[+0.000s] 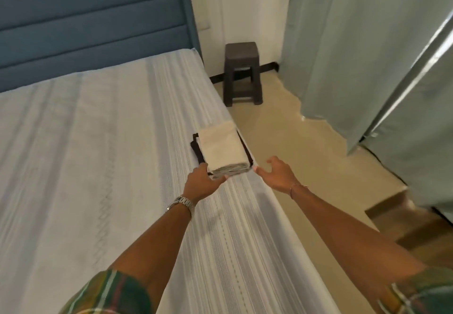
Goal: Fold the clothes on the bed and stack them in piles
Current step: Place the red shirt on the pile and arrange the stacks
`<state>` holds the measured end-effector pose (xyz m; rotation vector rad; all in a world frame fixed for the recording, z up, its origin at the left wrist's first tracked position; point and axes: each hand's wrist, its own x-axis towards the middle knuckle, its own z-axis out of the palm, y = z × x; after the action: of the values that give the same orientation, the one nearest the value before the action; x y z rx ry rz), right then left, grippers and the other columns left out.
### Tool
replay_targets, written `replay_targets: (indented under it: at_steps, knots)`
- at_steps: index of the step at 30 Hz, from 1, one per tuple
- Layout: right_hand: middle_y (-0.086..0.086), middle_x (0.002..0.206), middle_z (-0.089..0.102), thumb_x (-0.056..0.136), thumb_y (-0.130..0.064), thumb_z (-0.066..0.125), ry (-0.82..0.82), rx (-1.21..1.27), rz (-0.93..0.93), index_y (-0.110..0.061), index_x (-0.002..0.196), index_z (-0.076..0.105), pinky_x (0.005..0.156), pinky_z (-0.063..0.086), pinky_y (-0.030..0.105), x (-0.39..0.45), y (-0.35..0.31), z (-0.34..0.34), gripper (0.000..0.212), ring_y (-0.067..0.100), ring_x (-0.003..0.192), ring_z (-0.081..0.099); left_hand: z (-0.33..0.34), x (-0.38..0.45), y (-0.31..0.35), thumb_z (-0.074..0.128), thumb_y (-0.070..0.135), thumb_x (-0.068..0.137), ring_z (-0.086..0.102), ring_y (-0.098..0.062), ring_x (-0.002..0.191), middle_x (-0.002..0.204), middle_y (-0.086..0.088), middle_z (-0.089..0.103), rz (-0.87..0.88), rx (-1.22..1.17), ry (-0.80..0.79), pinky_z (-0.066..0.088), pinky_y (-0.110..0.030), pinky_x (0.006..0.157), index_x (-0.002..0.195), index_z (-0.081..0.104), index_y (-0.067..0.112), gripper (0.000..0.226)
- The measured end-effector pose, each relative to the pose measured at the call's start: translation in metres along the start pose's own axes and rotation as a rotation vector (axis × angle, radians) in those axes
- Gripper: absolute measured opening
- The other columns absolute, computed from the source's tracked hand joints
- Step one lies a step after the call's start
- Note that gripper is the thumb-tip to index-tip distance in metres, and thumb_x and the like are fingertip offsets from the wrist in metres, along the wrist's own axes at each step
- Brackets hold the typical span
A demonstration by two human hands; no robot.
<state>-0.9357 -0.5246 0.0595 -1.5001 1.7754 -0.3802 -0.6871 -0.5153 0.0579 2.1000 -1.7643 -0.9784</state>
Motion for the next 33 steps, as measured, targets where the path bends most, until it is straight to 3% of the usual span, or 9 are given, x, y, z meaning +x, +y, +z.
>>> replay_targets:
  at_steps: [5,9,11,14,15,17,19,26,33]
  knots:
    - [0.011,0.146,0.051,0.092,-0.059,0.063,-0.082,0.126,0.074,-0.009,0.145,0.043,0.093,0.038,0.025,0.092,0.01,0.047,0.076,0.026,0.131,0.051,0.021,0.08,-0.035,0.07,0.058,0.087,0.052,-0.032,0.13,0.146,-0.015,0.049,-0.184,-0.226,-0.007,0.041,-0.03,0.09,0.149,0.032,0.003,0.09]
    - [0.01,0.153,0.045,0.089,-0.064,0.064,-0.062,0.235,0.114,-0.01,0.151,0.037,0.105,0.039,0.031,0.163,0.013,0.073,0.087,0.026,0.137,0.047,0.029,0.15,-0.059,0.07,0.064,0.083,0.046,-0.032,0.136,0.152,-0.016,0.041,-0.319,-0.447,0.007,0.039,-0.034,0.094,0.155,0.019,0.0,0.109]
    - [0.007,0.156,0.042,0.084,-0.069,0.066,-0.048,0.275,0.123,-0.011,0.153,0.035,0.109,0.037,0.034,0.2,0.012,0.083,0.095,0.025,0.139,0.045,0.035,0.186,-0.07,0.075,0.068,0.075,0.055,-0.03,0.124,0.145,-0.015,0.05,-0.376,-0.575,0.023,0.045,-0.029,0.089,0.149,0.033,-0.002,0.11]
    - [0.005,0.148,0.048,0.071,-0.083,0.067,-0.092,0.3,0.127,-0.012,0.151,0.037,0.105,0.04,0.037,0.246,0.012,0.099,0.111,0.025,0.133,0.049,0.046,0.223,-0.082,0.084,0.067,0.064,0.069,-0.016,0.086,0.112,-0.009,0.074,-0.365,-0.747,-0.005,0.053,-0.019,0.063,0.115,0.069,0.007,0.08]
    - [0.003,0.137,0.053,0.063,-0.09,0.067,-0.104,0.312,0.138,-0.012,0.144,0.044,0.098,0.043,0.037,0.26,0.014,0.106,0.115,0.023,0.123,0.053,0.052,0.235,-0.087,0.087,0.067,0.059,0.072,-0.015,0.085,0.106,-0.005,0.077,-0.354,-0.787,-0.002,0.058,-0.023,0.068,0.109,0.073,0.013,0.075]
    - [-0.006,0.115,0.061,0.057,-0.091,0.07,-0.124,0.36,0.133,-0.013,0.119,0.057,0.084,0.047,0.032,0.282,0.019,0.121,0.101,0.017,0.103,0.06,0.061,0.257,-0.094,0.093,0.065,0.051,0.075,-0.016,0.088,0.099,0.001,0.078,-0.345,-0.832,0.019,0.062,-0.034,0.081,0.105,0.075,0.02,0.073]
    - [-0.009,0.103,0.075,0.06,-0.08,0.08,-0.124,0.444,0.117,-0.019,0.107,0.069,0.082,0.056,0.032,0.296,0.024,0.13,0.077,0.013,0.095,0.071,0.068,0.273,-0.099,0.096,0.059,0.051,0.076,-0.016,0.089,0.098,0.002,0.079,-0.326,-0.893,0.018,0.062,-0.038,0.084,0.105,0.076,0.019,0.07]
    - [-0.004,0.104,0.078,0.046,-0.068,0.095,-0.237,0.514,0.122,-0.022,0.117,0.07,0.088,0.061,0.042,0.326,0.025,0.135,0.088,0.017,0.093,0.076,0.071,0.285,-0.107,0.093,0.033,0.07,0.076,-0.025,0.095,0.106,-0.009,0.077,-0.364,-1.104,-0.075,0.061,-0.043,0.086,0.116,0.073,0.008,0.056]
    - [-0.006,0.114,0.071,0.057,-0.056,0.095,-0.106,0.564,0.061,-0.022,0.121,0.058,0.089,0.06,0.042,0.287,0.016,0.113,0.081,0.015,0.1,0.072,0.059,0.252,-0.082,0.092,0.027,0.071,0.076,-0.025,0.094,0.103,-0.01,0.078,-0.345,-1.129,-0.047,0.062,-0.042,0.082,0.111,0.073,0.005,0.049]
